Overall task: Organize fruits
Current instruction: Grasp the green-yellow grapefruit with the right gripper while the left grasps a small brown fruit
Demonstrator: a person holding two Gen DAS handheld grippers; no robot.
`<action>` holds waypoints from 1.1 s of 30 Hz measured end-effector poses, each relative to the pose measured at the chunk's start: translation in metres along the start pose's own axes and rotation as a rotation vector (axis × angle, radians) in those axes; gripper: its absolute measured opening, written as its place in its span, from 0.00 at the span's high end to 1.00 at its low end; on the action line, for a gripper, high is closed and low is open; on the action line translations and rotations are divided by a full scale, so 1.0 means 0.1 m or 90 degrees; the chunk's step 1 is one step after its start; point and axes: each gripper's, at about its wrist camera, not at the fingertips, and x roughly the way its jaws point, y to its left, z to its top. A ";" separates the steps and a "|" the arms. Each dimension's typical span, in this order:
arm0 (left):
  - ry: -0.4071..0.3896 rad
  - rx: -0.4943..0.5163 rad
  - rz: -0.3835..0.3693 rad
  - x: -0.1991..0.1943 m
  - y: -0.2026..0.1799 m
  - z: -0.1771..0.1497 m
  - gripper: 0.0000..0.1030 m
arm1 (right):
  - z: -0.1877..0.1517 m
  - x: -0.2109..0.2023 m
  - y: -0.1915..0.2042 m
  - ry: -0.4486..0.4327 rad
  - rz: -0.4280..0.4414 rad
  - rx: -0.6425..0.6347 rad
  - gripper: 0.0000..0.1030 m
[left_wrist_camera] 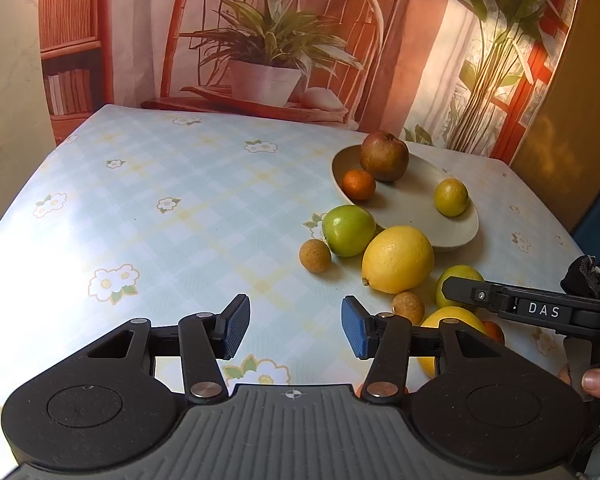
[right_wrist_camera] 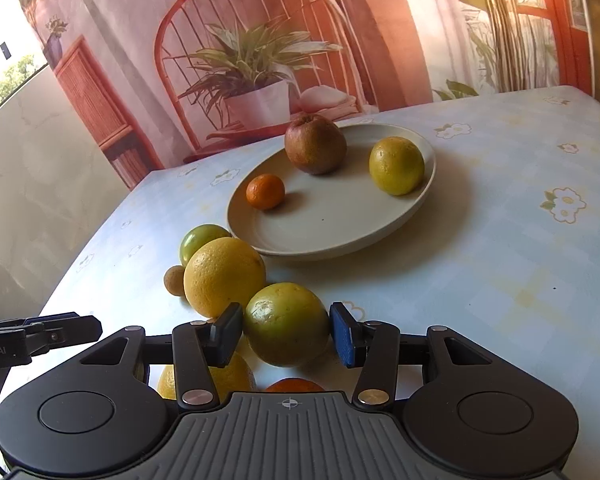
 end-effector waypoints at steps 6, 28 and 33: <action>-0.027 0.069 0.008 0.21 -0.11 0.13 0.55 | 0.06 -0.10 -0.06 -0.025 -0.015 -0.001 0.57; 0.005 0.091 -0.022 0.71 -0.09 0.28 0.55 | 0.18 -0.16 -0.24 -0.038 -0.047 -0.004 0.57; 0.009 0.091 -0.036 0.77 -0.08 0.28 0.74 | 0.20 -0.15 -0.27 -0.038 -0.049 -0.007 0.57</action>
